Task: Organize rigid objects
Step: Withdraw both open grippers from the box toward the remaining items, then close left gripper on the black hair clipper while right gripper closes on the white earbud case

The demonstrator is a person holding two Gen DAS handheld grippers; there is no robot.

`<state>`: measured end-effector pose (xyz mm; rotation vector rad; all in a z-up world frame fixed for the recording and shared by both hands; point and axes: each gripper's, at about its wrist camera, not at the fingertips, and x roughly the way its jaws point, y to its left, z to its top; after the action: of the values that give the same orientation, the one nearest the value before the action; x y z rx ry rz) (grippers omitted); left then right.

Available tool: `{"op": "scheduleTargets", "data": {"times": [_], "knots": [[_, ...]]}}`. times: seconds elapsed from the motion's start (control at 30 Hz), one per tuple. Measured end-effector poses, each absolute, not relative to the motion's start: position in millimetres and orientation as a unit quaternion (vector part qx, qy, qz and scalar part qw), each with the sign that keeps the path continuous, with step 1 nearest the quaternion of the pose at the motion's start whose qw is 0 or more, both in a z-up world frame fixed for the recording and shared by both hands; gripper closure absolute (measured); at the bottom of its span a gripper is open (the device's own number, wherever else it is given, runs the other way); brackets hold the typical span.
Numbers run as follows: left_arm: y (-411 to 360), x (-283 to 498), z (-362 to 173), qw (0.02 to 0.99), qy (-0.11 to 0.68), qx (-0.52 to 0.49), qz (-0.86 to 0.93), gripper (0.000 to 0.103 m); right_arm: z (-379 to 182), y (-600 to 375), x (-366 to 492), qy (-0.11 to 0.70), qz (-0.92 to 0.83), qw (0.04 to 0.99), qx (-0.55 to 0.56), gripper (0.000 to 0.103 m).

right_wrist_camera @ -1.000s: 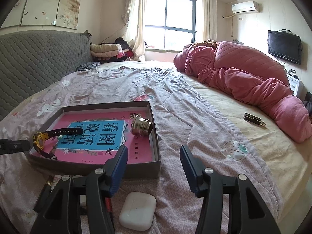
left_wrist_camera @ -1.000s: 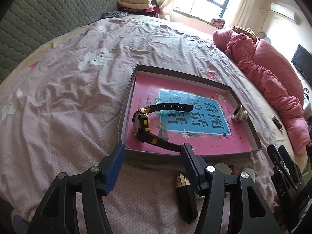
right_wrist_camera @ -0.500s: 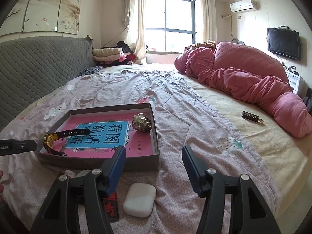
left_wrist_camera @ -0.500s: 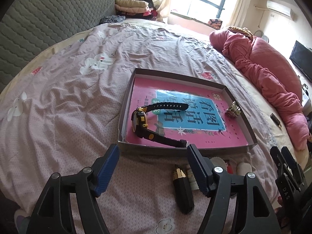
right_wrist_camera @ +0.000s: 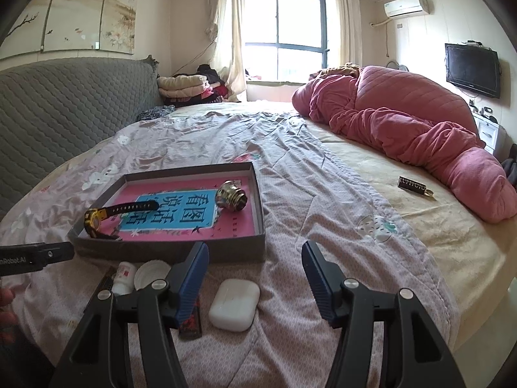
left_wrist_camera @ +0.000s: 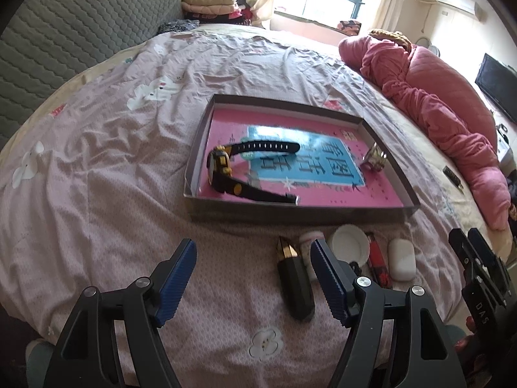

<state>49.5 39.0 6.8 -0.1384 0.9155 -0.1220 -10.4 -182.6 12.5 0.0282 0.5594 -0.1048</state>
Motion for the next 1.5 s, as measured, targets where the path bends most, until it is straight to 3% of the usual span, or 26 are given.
{"op": "scheduleTargets", "data": {"times": [1.5], "knots": [[9.6,45.5,-42.3,0.855,0.513,-0.048,-0.063,0.029,-29.0,-176.3,1.3,0.381,-0.038,0.922,0.054,0.043]]}}
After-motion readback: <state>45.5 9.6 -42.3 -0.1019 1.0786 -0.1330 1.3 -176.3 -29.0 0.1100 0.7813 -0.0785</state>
